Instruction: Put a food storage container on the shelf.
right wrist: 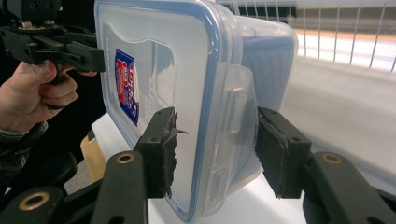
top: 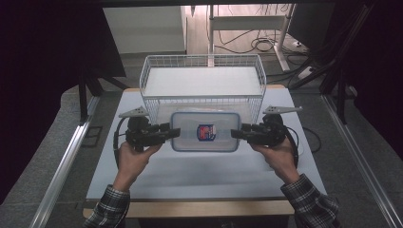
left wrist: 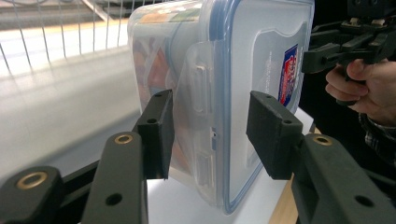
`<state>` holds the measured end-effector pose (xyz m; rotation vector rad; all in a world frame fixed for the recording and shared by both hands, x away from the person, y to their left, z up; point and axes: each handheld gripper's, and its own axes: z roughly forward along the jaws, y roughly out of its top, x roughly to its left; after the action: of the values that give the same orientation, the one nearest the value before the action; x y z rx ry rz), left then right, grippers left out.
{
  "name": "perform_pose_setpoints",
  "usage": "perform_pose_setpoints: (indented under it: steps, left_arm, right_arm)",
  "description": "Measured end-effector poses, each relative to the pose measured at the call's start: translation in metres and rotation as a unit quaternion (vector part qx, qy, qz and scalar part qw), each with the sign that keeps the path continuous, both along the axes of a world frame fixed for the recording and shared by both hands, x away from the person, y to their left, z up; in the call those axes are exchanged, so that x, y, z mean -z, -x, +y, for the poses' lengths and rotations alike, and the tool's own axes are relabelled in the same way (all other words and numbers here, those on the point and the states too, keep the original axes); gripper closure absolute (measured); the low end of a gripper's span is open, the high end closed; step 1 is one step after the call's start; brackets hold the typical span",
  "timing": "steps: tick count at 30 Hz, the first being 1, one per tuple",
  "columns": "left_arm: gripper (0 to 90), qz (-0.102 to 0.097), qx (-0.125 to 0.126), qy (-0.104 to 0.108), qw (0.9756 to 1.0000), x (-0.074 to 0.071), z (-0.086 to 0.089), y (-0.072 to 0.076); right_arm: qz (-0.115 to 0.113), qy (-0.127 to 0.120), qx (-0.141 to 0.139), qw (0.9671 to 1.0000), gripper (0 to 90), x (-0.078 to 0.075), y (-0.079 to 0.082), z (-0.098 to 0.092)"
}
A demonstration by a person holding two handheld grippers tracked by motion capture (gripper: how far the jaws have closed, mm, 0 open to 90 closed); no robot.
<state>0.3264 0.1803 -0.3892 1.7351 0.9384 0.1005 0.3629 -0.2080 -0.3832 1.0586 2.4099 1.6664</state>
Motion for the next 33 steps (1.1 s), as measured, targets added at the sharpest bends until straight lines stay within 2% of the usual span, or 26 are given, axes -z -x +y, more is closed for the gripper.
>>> perform_pose_setpoints:
  steps: [1, 3, 5, 11, 19, 28, 33]
  left_arm:
    - [52.2, -0.008, -0.001, 0.001, 1.0000, -0.006, 0.000, -0.003]
    - [52.2, -0.011, -0.002, 0.001, 0.9999, -0.009, 0.000, -0.005]
    - [52.2, -0.018, -0.005, 0.004, 0.9998, -0.017, 0.001, -0.009]
    - [52.2, -0.023, -0.010, 0.009, 0.9996, -0.030, 0.003, -0.016]
    - [52.2, -0.031, -0.021, 0.016, 0.9992, -0.054, 0.008, -0.037]
    - [52.0, -0.032, -0.028, 0.019, 0.9989, -0.071, 0.009, -0.062]
    - [51.8, -0.033, -0.034, 0.021, 0.9987, -0.077, 0.010, -0.071]
  right_arm:
    - [-0.006, -0.001, -0.001, 1.0000, 50.5, -0.006, -0.003, 0.000]
    - [-0.009, -0.001, 0.000, 1.0000, 50.6, -0.008, -0.005, 0.000]
    - [-0.018, -0.002, -0.001, 0.9998, 50.5, -0.017, -0.010, 0.001]
    - [-0.031, -0.002, -0.003, 0.9995, 50.5, -0.033, -0.019, 0.004]
    - [-0.044, -0.007, -0.002, 0.9990, 50.2, -0.059, -0.043, 0.009]
    - [-0.041, -0.015, 0.005, 0.9990, 49.9, -0.078, -0.070, 0.011]
    - [-0.042, -0.019, 0.009, 0.9989, 49.6, -0.084, -0.080, 0.013]
